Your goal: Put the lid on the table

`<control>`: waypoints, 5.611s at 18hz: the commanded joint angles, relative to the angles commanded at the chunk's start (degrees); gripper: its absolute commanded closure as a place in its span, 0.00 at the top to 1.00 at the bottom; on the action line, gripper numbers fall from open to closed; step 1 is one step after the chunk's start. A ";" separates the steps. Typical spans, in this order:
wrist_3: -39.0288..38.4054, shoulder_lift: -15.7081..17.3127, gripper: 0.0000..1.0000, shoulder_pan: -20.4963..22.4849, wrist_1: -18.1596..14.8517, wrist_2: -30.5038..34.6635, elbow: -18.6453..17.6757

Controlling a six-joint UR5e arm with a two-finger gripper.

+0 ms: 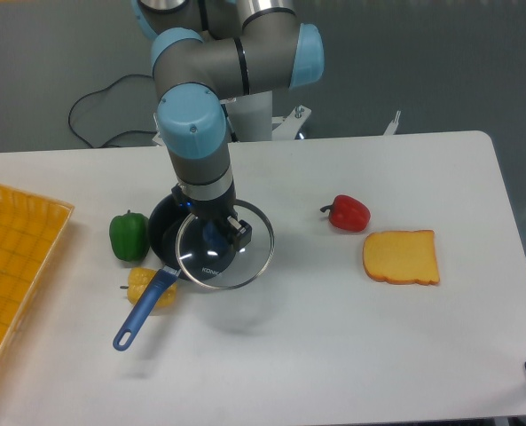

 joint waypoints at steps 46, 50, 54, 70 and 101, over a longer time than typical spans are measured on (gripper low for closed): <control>-9.84 -14.76 0.60 10.90 9.85 -0.35 5.45; -9.84 -15.12 0.60 10.90 9.85 -0.44 5.45; -9.84 -15.73 0.61 10.90 9.93 -0.44 5.27; -9.84 -17.14 0.64 10.72 9.93 -0.44 5.01; -9.49 -17.32 1.00 10.02 10.02 -0.17 5.62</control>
